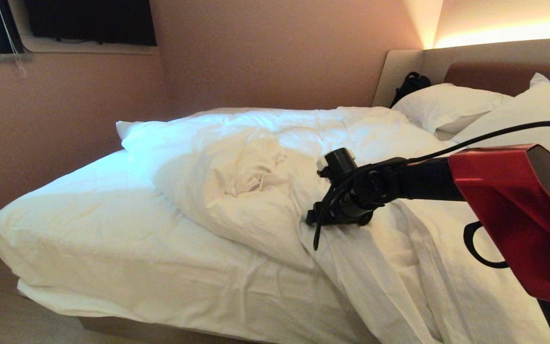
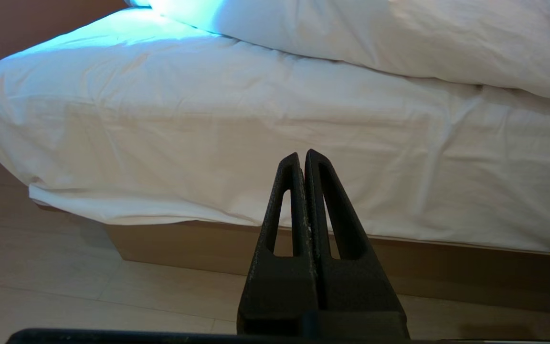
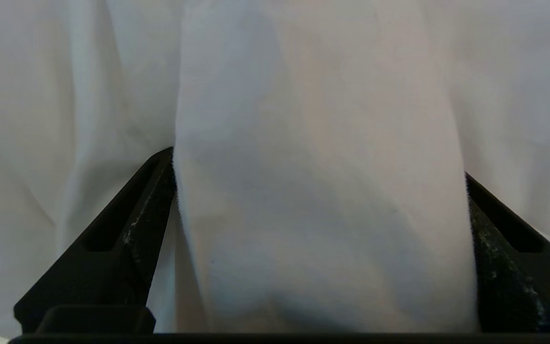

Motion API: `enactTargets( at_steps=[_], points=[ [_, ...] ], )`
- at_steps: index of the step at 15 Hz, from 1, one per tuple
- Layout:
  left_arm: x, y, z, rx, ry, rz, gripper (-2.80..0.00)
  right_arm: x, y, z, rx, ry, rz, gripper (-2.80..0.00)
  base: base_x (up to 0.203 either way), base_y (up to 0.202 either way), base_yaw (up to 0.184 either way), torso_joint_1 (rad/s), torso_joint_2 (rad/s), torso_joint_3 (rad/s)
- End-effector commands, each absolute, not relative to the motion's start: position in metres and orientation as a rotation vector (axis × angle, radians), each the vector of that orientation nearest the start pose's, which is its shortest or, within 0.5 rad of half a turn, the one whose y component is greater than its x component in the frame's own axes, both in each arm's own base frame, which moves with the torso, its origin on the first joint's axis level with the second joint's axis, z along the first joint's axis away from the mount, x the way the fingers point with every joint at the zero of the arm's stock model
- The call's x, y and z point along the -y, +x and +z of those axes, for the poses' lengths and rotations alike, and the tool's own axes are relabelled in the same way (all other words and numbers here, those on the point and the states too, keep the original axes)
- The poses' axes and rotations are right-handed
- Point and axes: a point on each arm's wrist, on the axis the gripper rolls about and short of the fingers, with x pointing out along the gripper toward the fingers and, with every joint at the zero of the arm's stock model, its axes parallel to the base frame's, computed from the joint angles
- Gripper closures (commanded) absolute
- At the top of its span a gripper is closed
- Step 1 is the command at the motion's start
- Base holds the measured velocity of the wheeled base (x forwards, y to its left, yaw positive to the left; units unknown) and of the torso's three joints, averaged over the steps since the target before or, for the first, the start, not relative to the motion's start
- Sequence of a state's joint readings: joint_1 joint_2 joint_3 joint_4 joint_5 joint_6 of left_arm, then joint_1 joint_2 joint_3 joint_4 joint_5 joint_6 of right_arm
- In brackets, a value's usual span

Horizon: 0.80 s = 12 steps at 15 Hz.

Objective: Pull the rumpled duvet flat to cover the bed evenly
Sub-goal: Flatten the corners of the folded blanket

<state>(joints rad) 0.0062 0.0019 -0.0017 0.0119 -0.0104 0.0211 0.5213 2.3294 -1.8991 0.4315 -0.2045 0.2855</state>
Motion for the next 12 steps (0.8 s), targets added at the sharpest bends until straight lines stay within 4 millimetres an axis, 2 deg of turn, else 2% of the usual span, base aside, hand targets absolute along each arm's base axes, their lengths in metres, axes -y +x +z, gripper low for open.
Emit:
enactTargets(
  at_steps=[1,2,3,12],
  points=[
    [0.000,-0.023,0.075,-0.012,0.021,-0.003,0.00,-0.226,0.402,0.139,-0.837,-0.036,0.177,-2.80,0.000,0.000,0.000,0.000,0.00,0.000],
    [0.000,-0.023,0.075,-0.012,0.021,-0.004,0.00,-0.225,0.401,0.141,-0.834,-0.035,0.177,-0.38,0.000,0.000,0.000,0.000,0.00,0.000],
    [0.000,-0.023,0.075,-0.012,0.021,-0.002,0.00,-0.225,0.400,0.144,-0.830,-0.033,0.178,0.00,0.000,0.000,0.000,0.000,0.00,0.000],
    [0.000,-0.023,0.075,-0.012,0.021,-0.004,0.00,-0.225,0.379,0.175,-0.787,0.000,0.202,0.00,0.000,0.000,0.000,0.000,0.00,0.000]
  ],
)
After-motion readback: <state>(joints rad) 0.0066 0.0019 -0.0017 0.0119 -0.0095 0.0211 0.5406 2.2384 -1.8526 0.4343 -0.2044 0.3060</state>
